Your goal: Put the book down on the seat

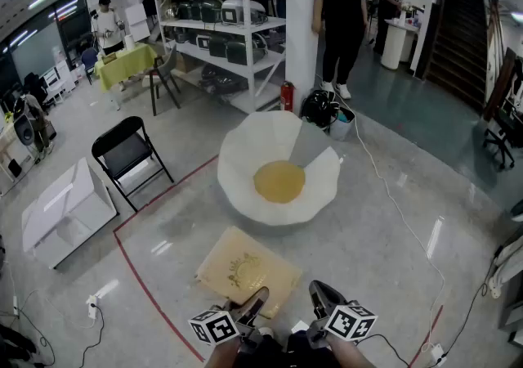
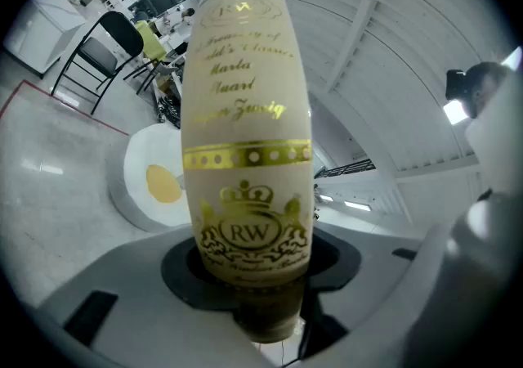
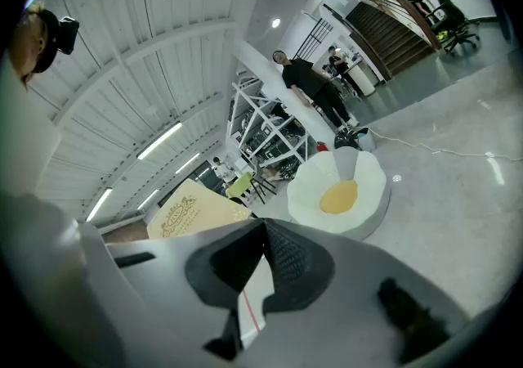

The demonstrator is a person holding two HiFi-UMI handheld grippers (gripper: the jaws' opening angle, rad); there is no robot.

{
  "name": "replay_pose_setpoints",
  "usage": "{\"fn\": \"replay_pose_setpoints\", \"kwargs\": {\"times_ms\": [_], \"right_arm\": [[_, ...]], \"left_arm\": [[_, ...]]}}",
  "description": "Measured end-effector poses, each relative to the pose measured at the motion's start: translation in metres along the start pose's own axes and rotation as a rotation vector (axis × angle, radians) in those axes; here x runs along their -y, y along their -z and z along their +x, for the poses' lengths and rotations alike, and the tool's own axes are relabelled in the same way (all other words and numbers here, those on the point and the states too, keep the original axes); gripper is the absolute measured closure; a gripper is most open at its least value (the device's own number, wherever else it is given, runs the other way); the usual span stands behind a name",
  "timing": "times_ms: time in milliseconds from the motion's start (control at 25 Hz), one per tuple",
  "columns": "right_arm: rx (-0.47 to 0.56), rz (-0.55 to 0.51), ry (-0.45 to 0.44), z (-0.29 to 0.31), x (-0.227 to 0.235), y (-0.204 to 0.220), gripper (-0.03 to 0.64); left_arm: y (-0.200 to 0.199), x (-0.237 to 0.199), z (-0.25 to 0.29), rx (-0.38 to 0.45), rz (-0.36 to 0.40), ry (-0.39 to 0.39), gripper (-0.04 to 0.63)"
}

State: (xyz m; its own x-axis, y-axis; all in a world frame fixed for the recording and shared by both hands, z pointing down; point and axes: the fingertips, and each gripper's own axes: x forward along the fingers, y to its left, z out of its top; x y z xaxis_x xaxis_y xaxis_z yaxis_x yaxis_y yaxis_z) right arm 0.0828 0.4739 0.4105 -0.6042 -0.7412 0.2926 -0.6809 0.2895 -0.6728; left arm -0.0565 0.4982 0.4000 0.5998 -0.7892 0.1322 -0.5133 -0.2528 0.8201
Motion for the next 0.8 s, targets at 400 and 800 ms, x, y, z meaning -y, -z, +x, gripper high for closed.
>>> {"fn": "replay_pose_setpoints", "kwargs": {"times_ms": [400,800], "right_arm": [[-0.002,0.010,0.004,0.010,-0.010,0.007,0.606],[0.082,-0.049,0.033,0.021,-0.029,0.010,0.604]], "left_arm": [[-0.009,-0.004,-0.008,-0.014,0.004,0.006,0.374],[-0.027,-0.022,-0.022,-0.049,0.017,0.034,0.374]]}}
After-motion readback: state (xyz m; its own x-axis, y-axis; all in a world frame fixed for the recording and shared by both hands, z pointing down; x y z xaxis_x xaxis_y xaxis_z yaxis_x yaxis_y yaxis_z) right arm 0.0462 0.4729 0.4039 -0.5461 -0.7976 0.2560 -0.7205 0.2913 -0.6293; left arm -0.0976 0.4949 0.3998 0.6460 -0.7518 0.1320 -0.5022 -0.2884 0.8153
